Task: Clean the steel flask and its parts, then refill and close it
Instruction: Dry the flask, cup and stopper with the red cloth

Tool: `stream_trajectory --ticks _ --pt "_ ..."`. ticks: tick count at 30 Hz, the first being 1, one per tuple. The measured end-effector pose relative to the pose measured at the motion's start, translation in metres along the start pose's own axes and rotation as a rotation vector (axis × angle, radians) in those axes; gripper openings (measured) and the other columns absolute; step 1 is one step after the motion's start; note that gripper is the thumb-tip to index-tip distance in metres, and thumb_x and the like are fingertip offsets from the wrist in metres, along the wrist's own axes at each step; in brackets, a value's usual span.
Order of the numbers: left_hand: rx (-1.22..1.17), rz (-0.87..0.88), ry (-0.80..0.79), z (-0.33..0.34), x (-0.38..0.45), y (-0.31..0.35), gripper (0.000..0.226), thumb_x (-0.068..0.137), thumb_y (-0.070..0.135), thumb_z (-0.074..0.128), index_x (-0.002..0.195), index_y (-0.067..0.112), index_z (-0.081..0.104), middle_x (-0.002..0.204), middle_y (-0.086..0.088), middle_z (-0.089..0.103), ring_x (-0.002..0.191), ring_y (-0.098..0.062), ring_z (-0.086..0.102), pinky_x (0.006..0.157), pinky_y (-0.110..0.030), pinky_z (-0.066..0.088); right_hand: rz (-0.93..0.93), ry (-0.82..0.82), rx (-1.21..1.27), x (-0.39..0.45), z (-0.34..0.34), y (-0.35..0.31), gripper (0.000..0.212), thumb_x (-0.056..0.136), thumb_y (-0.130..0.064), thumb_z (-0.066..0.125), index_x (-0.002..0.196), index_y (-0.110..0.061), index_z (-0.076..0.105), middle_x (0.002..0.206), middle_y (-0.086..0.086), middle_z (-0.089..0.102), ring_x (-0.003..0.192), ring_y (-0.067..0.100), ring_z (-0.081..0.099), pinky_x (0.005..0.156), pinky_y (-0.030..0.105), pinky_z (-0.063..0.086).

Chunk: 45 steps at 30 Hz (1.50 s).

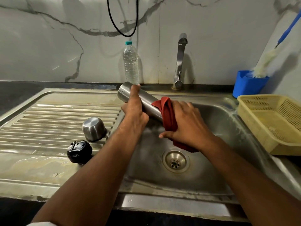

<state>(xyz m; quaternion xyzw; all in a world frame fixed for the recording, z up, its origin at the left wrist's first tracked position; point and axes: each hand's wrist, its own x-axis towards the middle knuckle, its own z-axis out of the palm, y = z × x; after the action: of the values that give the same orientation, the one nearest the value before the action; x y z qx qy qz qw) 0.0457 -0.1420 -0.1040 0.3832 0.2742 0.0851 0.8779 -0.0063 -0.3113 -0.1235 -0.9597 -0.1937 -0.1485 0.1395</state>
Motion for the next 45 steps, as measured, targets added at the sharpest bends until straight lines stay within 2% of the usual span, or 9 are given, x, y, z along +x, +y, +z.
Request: stream_trajectory --ticks 3,6,13,16,22,27,32,41,45 --pt "0.001 -0.018 -0.038 0.003 -0.004 0.004 0.081 0.058 0.040 0.093 0.127 0.012 0.060 0.107 -0.015 0.074 0.088 -0.035 0.076 0.079 -0.056 0.063 0.012 -0.004 0.234 0.000 0.001 -0.004 0.137 0.060 -0.052 0.096 0.163 -0.023 0.010 0.160 0.003 0.034 0.142 0.024 0.040 0.115 0.040 0.038" --pt "-0.020 0.067 -0.220 0.000 -0.010 0.006 0.082 0.046 0.038 0.090 0.118 0.007 0.067 0.098 -0.012 0.073 0.084 -0.030 0.074 0.075 -0.046 0.063 0.188 -0.028 0.526 0.000 0.006 0.000 0.099 0.059 -0.033 0.100 0.144 -0.025 0.048 0.128 -0.003 0.064 0.113 0.018 0.064 0.093 0.031 0.055" --pt "-0.182 0.148 -0.827 -0.004 -0.018 0.010 0.053 0.069 0.035 0.070 0.116 0.010 0.062 0.097 -0.009 0.066 0.085 -0.029 0.066 0.080 -0.039 0.054 0.311 -0.777 1.558 -0.007 -0.007 0.024 0.067 0.077 0.008 0.078 0.140 0.005 0.053 0.119 0.022 0.065 0.112 0.032 0.063 0.086 0.038 0.061" --pt "-0.113 0.188 -0.702 -0.003 -0.019 0.010 0.057 0.064 0.037 0.077 0.112 0.009 0.065 0.094 -0.009 0.069 0.082 -0.026 0.068 0.075 -0.039 0.058 0.331 -0.641 1.417 -0.004 -0.002 0.020 0.066 0.075 0.008 0.081 0.136 -0.001 0.058 0.116 0.020 0.070 0.106 0.029 0.068 0.091 0.044 0.061" --pt "-0.110 0.133 0.075 0.004 -0.018 -0.009 0.073 0.072 0.029 0.095 0.129 0.012 0.054 0.105 -0.011 0.073 0.089 -0.028 0.074 0.084 -0.048 0.064 0.310 -0.033 0.236 -0.001 0.008 -0.002 0.083 0.062 -0.027 0.096 0.131 -0.021 0.050 0.118 0.007 0.068 0.103 0.030 0.068 0.087 0.043 0.059" --pt "-0.128 0.148 -0.404 -0.005 -0.009 -0.004 0.084 0.054 0.039 0.099 0.123 0.007 0.065 0.096 -0.008 0.075 0.087 -0.025 0.073 0.081 -0.044 0.064 0.337 -0.066 0.559 0.000 0.002 0.005 0.084 0.054 -0.026 0.101 0.128 -0.023 0.061 0.112 -0.001 0.071 0.103 0.023 0.069 0.088 0.039 0.060" --pt "-0.183 0.095 -0.993 -0.008 -0.007 0.003 0.064 0.066 0.035 0.089 0.119 0.014 0.059 0.101 -0.006 0.065 0.088 -0.024 0.064 0.083 -0.039 0.053 0.263 -0.666 1.362 -0.010 -0.014 0.017 0.063 0.068 0.001 0.085 0.126 -0.002 0.061 0.103 0.017 0.067 0.092 0.028 0.070 0.077 0.039 0.062" --pt "0.205 0.225 -0.666 0.005 -0.021 -0.025 0.057 0.066 0.022 0.093 0.114 0.011 0.064 0.092 -0.010 0.071 0.084 -0.026 0.070 0.082 -0.044 0.061 0.247 -0.064 0.879 -0.002 0.012 0.009 0.110 0.044 -0.031 0.105 0.139 -0.028 0.051 0.121 -0.011 0.066 0.108 0.007 0.066 0.088 0.026 0.058" --pt "0.232 0.217 -0.732 0.005 -0.024 -0.022 0.051 0.071 0.023 0.089 0.116 0.011 0.068 0.093 -0.007 0.072 0.088 -0.026 0.069 0.087 -0.046 0.061 0.282 -0.063 0.872 0.000 0.006 0.006 0.100 0.048 -0.028 0.104 0.134 -0.029 0.053 0.116 -0.010 0.067 0.104 0.008 0.067 0.082 0.023 0.058"
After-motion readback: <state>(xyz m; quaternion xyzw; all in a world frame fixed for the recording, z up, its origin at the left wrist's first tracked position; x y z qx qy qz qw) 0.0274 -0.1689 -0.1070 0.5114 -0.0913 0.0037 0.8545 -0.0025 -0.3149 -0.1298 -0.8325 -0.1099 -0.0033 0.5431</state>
